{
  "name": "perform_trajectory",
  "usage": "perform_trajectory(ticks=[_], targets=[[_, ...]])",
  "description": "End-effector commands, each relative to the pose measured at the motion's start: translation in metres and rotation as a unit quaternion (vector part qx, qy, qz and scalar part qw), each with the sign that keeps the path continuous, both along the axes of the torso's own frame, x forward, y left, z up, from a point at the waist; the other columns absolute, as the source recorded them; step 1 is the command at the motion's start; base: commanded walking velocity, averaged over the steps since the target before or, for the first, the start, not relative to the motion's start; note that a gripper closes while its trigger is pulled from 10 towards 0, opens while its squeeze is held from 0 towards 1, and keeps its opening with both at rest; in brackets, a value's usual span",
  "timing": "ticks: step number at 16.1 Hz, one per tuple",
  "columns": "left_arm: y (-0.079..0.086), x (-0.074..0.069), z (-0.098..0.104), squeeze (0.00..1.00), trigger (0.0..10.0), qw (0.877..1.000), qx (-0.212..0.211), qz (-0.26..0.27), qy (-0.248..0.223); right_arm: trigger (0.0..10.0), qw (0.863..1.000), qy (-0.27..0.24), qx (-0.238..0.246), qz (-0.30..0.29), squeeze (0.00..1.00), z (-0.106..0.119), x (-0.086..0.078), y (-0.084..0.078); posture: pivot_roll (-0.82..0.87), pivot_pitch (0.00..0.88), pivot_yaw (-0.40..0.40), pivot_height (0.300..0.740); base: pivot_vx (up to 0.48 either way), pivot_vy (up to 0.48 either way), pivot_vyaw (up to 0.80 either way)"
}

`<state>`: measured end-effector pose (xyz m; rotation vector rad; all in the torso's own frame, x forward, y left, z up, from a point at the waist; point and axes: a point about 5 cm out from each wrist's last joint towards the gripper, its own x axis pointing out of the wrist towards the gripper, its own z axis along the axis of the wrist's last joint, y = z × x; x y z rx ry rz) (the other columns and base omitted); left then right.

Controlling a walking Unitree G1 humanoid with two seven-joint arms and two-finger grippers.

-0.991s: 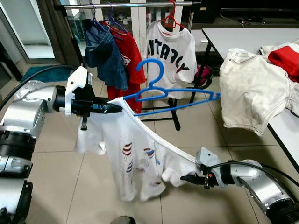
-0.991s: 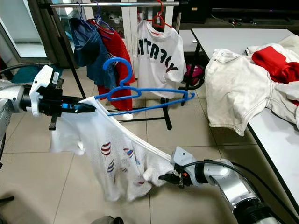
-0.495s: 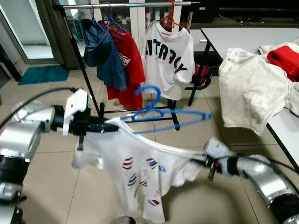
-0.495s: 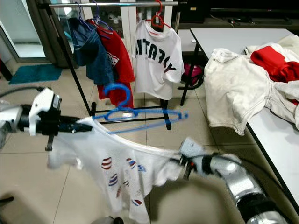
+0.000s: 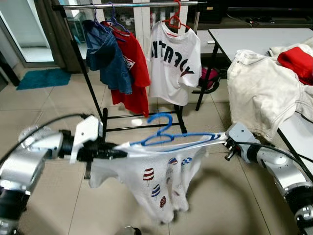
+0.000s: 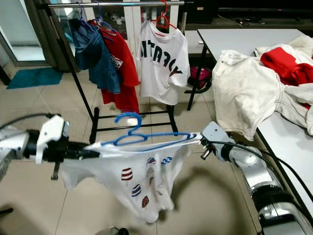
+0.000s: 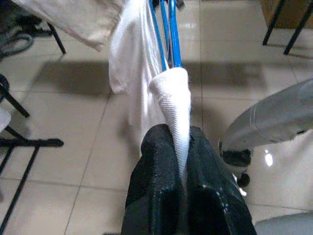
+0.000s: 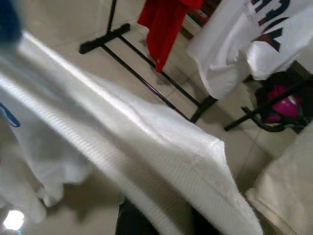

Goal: Hang hanger

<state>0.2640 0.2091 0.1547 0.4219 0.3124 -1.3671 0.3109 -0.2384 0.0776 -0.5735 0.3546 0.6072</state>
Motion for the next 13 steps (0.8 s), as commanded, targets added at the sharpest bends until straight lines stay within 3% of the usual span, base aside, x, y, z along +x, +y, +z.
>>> perform_trajectory(ticks=[1, 3, 6, 9, 11, 13], targets=[[0.007, -0.001, 0.003, 0.0, 0.0, 1.0, 0.028, 0.005, -0.007, 0.0, 1.0, -0.013, -0.01, -0.025, 0.0, 0.006, 0.003, -0.012, -0.15, 0.0, 0.048, 0.74, 0.0, 0.0, 0.0], [0.008, -0.004, 0.003, 0.0, 0.0, 1.0, 0.024, 0.01, -0.008, 0.0, 0.999, -0.013, -0.02, -0.026, 0.0, 0.006, 0.004, -0.014, -0.15, 0.0, 0.044, 0.74, 0.0, 0.0, 0.0], [0.015, -0.002, -0.006, 0.0, 0.0, 0.996, 0.084, 0.026, -0.019, 0.0, 0.999, -0.02, -0.026, -0.018, 0.0, 0.009, 0.008, -0.013, -0.15, 0.0, 0.044, 0.74, 0.0, 0.0, 0.0], [0.013, -0.003, -0.013, 0.0, 0.0, 0.995, 0.097, 0.023, -0.016, 0.0, 0.999, -0.027, -0.023, -0.006, 0.0, 0.012, 0.01, -0.009, -0.16, 0.0, 0.045, 0.74, 0.0, 0.0, 0.0], [0.009, 0.002, -0.018, 0.0, 0.0, 0.992, 0.117, 0.025, -0.032, 0.0, 0.999, -0.033, -0.021, 0.012, 0.0, 0.014, 0.011, -0.003, -0.16, 0.0, 0.045, 0.74, 0.0, 0.0, 0.0], [-0.008, 0.02, -0.018, 0.0, 0.0, 0.99, 0.109, 0.031, -0.078, 0.0, 0.996, -0.036, -0.031, 0.078, 0.0, 0.019, 0.009, 0.015, -0.16, 0.0, 0.036, 0.74, 0.0, 0.0, 0.0]])
